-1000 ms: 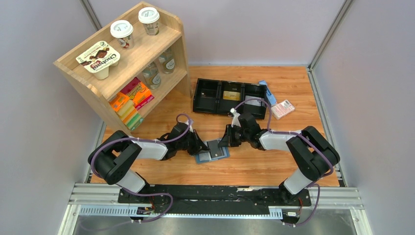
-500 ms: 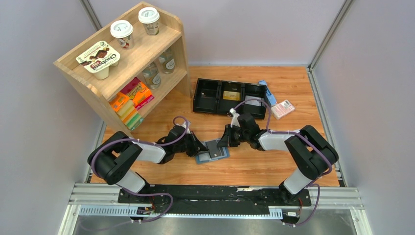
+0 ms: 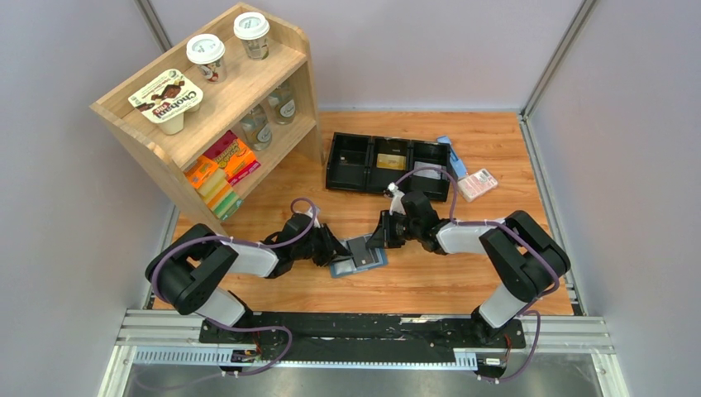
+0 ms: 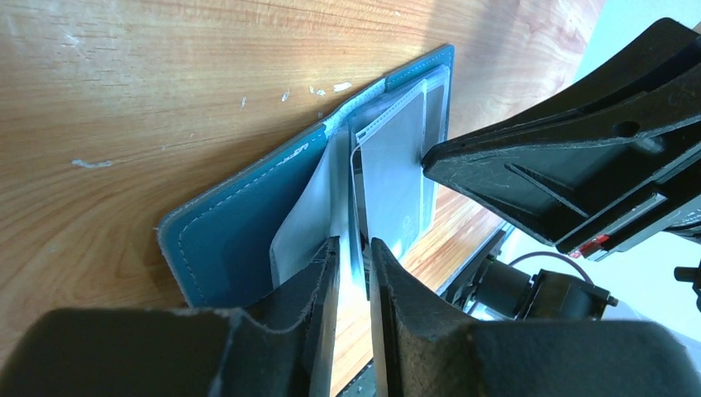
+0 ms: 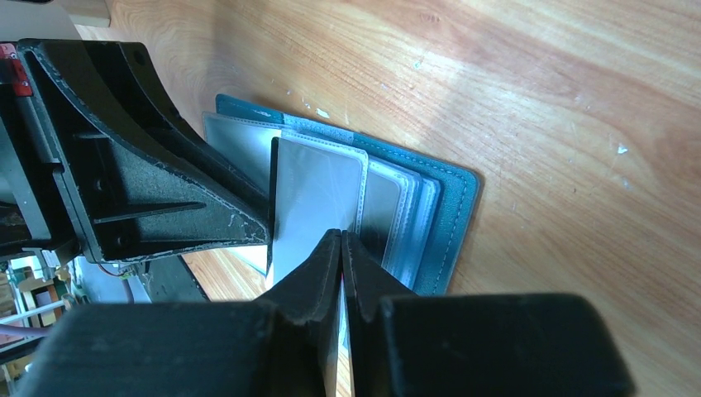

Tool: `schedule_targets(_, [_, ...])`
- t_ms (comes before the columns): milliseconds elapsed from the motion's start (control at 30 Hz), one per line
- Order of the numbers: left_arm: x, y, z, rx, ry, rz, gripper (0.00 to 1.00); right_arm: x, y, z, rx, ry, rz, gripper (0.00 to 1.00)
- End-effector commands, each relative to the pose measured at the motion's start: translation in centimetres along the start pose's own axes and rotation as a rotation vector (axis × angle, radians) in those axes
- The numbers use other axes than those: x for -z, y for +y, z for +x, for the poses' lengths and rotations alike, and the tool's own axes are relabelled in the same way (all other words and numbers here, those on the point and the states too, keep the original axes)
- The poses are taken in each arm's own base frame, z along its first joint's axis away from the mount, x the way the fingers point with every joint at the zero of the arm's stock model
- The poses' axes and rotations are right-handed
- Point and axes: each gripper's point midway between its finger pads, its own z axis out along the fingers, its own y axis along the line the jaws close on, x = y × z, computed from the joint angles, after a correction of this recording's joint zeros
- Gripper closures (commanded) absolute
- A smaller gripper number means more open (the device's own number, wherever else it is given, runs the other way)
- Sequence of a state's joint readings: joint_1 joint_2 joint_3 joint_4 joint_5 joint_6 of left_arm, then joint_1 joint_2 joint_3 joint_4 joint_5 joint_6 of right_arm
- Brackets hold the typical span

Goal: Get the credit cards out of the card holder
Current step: Remove the credit card from the card holder.

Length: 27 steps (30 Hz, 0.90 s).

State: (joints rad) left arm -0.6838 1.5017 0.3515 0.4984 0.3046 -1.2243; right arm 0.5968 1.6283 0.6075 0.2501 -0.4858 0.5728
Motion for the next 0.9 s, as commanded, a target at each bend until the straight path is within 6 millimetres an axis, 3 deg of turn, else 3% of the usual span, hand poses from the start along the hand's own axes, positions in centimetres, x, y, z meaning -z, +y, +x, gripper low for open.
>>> schedule_targets(0, [-0.1,-0.7,-0.4,-0.02,-0.007,0.02,0.71,0.1,-5.1,3.7,-0.049,0.088,0.183,0.92])
schedule_targets(233, [-0.5,-1.4,-0.6,-0.013,-0.005,0.053,0.74,0.1,-5.0,3.8,-0.052,0.09,0.179,0.91])
schedule_targets(400, [0.0,-1.8,-0.9,-0.003,-0.043,0.094,1.0,0.0,-5.0,3.8,-0.056,0.09,0.173,0.92])
schedule_targets(633, [0.9,-1.9,-1.1,0.001,-0.083,0.118,1.0,-0.1,-5.3,3.9,-0.065,0.093,0.18,0.91])
schedule_targets(867, [1.3,-0.7,-1.0,0.017,-0.088,0.074,1.0,-0.1,-5.5,3.9,-0.071,0.092,0.187,0.92])
